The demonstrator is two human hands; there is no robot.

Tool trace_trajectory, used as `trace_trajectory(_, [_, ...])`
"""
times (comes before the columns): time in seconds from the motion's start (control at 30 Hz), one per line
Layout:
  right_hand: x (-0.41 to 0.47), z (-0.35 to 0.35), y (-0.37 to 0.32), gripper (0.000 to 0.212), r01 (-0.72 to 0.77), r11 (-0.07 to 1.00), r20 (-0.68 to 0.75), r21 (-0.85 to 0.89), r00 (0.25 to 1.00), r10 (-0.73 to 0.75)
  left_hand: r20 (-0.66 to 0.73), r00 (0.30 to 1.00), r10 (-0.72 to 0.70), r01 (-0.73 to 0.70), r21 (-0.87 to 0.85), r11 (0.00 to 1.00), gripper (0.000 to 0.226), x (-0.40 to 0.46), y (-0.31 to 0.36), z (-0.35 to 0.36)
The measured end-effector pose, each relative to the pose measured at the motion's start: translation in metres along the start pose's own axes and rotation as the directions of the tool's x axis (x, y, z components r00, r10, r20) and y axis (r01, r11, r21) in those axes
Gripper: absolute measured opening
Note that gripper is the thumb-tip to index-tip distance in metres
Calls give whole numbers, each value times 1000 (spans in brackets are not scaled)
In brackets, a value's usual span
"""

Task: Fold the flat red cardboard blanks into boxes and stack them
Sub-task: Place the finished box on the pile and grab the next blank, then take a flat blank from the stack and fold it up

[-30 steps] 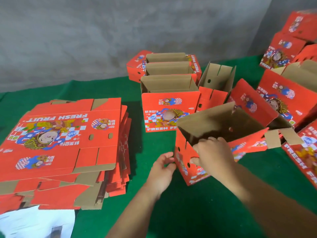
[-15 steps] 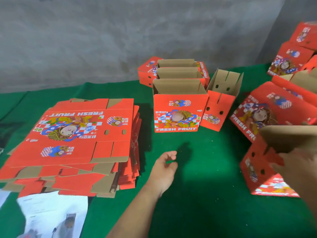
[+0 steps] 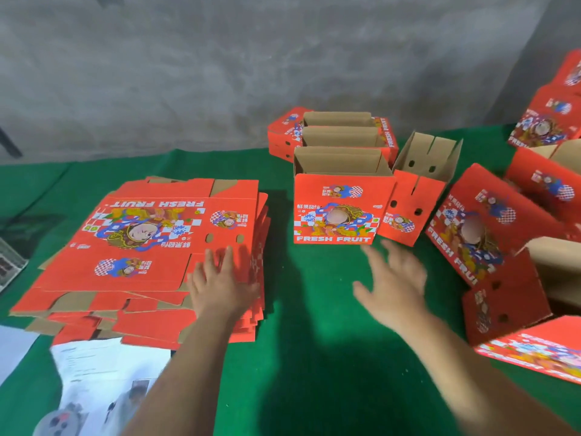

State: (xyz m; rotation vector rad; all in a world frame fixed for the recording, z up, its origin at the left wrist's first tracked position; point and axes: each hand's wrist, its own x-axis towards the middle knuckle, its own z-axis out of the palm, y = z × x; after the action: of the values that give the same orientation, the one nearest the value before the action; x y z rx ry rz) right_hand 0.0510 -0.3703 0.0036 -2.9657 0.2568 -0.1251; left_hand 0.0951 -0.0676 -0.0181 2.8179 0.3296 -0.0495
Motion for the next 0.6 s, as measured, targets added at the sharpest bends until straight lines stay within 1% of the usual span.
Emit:
trace_trajectory(0.03, [-1, 8, -17, 79, 17, 995, 78, 100, 997, -24, 50, 999, -11, 9, 45, 999, 87, 2, -7, 2])
trace_trajectory(0.07, [-1, 15, -32, 77, 10, 978, 149, 208, 988, -42, 52, 998, 18, -23, 94, 995, 78, 1, -11, 5])
trace_trajectory(0.13, [0, 22, -55, 70, -45, 903, 256, 427, 964, -73, -38, 992, 120, -112, 174, 978, 56, -4, -12, 10])
trace_trajectory(0.17, [1, 23, -63, 66, -106, 833, 306, 543, 949, -79, -86, 984, 159, -141, 183, 973, 47, -7, -10, 12])
trace_trajectory(0.23, [3, 24, -75, 60, -274, 637, 419, 721, 904, -85, -161, 959, 234, -205, 177, 963, 37, -15, -1, 14])
trace_trajectory(0.27, [4, 25, -80, 57, -362, 537, 475, 762, 876, -83, -207, 932, 298, -263, 183, 947, 32, -21, 5, 15])
trace_trajectory(0.3, [7, 25, -84, 54, -444, 440, 529, 781, 845, -85, -269, 889, 371, -329, 189, 925, 27, -29, 12, 16])
trace_trajectory(0.33, [11, 25, -86, 48, -521, 318, 573, 792, 814, -95, -338, 828, 447, -407, 185, 894, 22, -38, 23, 17])
trace_trajectory(0.4, [21, 22, -88, 31, -605, 72, 609, 793, 784, -125, -448, 699, 558, -564, 136, 815, 18, -60, 51, 22])
trace_trajectory(0.43, [25, 20, -86, 23, -602, 14, 599, 798, 792, -117, -471, 660, 585, -625, 88, 776, 17, -71, 66, 26])
trace_trajectory(0.47, [28, 18, -82, 17, -578, 22, 578, 815, 811, -87, -476, 639, 604, -670, 40, 741, 16, -80, 80, 29])
trace_trajectory(0.5, [30, 17, -77, 12, -552, 79, 556, 830, 829, -52, -462, 635, 619, -699, -2, 715, 16, -88, 91, 33])
trace_trajectory(0.53, [31, 17, -70, 11, -528, 127, 536, 840, 843, -36, -419, 650, 634, -715, -52, 698, 17, -92, 95, 35])
trace_trajectory(0.57, [32, 17, -62, 16, -521, 143, 531, 841, 846, -40, -358, 672, 648, -720, -112, 685, 24, -93, 94, 34])
trace_trajectory(0.6, [33, 17, -52, 20, -535, 125, 544, 835, 838, -44, -313, 695, 647, -712, -173, 681, 32, -90, 86, 31])
